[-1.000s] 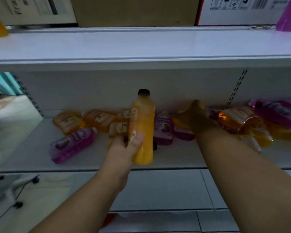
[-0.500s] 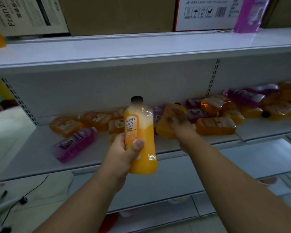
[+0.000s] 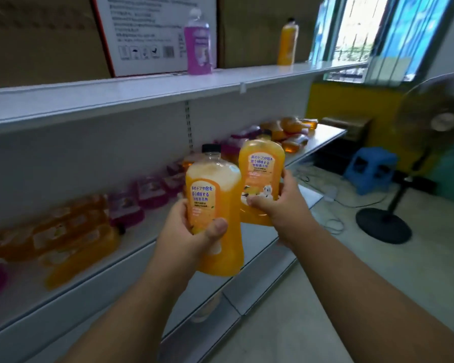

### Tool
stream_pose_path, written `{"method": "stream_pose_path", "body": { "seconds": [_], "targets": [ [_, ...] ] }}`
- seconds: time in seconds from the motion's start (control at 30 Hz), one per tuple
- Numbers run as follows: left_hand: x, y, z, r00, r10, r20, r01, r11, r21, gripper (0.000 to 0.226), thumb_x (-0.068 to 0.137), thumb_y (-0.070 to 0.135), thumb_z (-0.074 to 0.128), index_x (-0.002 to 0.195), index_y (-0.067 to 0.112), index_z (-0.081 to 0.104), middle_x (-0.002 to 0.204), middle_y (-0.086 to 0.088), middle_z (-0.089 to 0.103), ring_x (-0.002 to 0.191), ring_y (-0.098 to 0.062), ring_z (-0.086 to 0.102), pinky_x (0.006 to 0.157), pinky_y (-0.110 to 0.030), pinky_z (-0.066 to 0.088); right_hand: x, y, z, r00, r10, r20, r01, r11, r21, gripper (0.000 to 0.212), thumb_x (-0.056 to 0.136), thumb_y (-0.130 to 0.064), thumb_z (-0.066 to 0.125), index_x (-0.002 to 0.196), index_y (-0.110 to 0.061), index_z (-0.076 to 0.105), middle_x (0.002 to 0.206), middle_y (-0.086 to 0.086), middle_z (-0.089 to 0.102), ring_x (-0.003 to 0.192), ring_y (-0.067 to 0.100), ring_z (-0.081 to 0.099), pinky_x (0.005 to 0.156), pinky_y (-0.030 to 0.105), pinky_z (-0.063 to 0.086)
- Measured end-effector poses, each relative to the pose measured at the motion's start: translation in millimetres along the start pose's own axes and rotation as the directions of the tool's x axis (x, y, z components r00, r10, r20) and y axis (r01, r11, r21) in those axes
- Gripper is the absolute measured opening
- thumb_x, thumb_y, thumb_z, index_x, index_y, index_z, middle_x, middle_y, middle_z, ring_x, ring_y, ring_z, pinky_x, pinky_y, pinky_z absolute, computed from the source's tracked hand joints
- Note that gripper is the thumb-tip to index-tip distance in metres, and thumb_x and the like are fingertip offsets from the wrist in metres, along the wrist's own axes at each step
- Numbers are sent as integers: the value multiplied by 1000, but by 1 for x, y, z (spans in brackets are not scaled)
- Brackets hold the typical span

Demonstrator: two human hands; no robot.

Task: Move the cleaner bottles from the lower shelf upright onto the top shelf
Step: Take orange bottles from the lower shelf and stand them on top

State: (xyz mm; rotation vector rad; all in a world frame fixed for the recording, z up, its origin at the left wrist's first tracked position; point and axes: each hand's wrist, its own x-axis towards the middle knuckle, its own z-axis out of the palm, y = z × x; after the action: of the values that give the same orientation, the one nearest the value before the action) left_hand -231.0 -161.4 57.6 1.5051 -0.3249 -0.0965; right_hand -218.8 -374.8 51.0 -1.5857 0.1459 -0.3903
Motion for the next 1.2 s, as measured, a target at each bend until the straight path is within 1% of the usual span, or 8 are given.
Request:
{"method": "stream_pose_path", "body": {
  "seconds": [0.2,0.3,0.47,0.67,0.87,1.0,1.13,1.2],
  "targets": [
    [68,22,130,989,96,114,-96,995,-7,81,39,58,86,111,38,55,98,18,73,89,-6,71,60,-22,57,49,-40,-146,965,-182,-186,157,978,-140,102,65,-34,89,146,-35,26,129,-6,54,111,14,59,85,36,55],
    [107,34,203,989,95,114,-93,995,-29,84,38,61,87,112,40,53,98,18,72,88,-6,71,69,-29,55,78,-64,-221,933,-245,-264,208,965,-161,109,62,-54,85,148,-44,18,133,-10,49,112,11,56,88,40,52],
    [176,50,297,983,152,104,-154,988,12,82,37,67,90,106,42,53,93,28,69,82,4,68,62,-26,50,135,-92,-316,904,-327,-276,276,938,-210,103,76,-45,79,144,-62,4,142,-14,40,110,5,55,83,36,51],
    [295,50,379,980,189,60,-194,976,100,77,47,67,75,113,44,43,104,21,58,93,-10,61,67,-30,50,220,-95,-383,865,-392,-314,366,920,-140,98,71,-51,80,144,-60,15,139,-13,48,117,16,57,94,54,51],
    [435,63,454,975,215,52,-218,972,87,66,71,59,70,124,37,38,104,20,53,85,-2,53,59,-23,42,328,-117,-437,836,-440,-328,415,898,-149,93,80,-41,77,145,-59,14,133,-15,52,115,15,59,94,53,51],
    [520,82,507,960,261,104,-269,961,70,50,84,52,66,123,36,39,109,17,59,92,-5,59,67,-30,49,394,-130,-475,840,-443,-314,420,896,-143,101,68,-46,79,145,-58,16,130,-16,55,111,13,62,85,41,56],
    [588,94,553,940,315,129,-330,936,124,54,76,57,71,118,40,41,105,18,61,87,-3,61,56,-23,48,461,-122,-519,830,-481,-283,455,877,-156,100,66,-43,84,139,-65,19,129,-14,57,111,15,63,86,45,55],
    [618,97,571,936,332,119,-349,921,173,59,64,59,75,110,40,44,101,16,63,86,-3,63,56,-22,48,499,-115,-541,829,-500,-248,465,865,-191,100,63,-45,84,134,-70,18,119,-25,59,102,6,66,80,38,56]
  ]
}}
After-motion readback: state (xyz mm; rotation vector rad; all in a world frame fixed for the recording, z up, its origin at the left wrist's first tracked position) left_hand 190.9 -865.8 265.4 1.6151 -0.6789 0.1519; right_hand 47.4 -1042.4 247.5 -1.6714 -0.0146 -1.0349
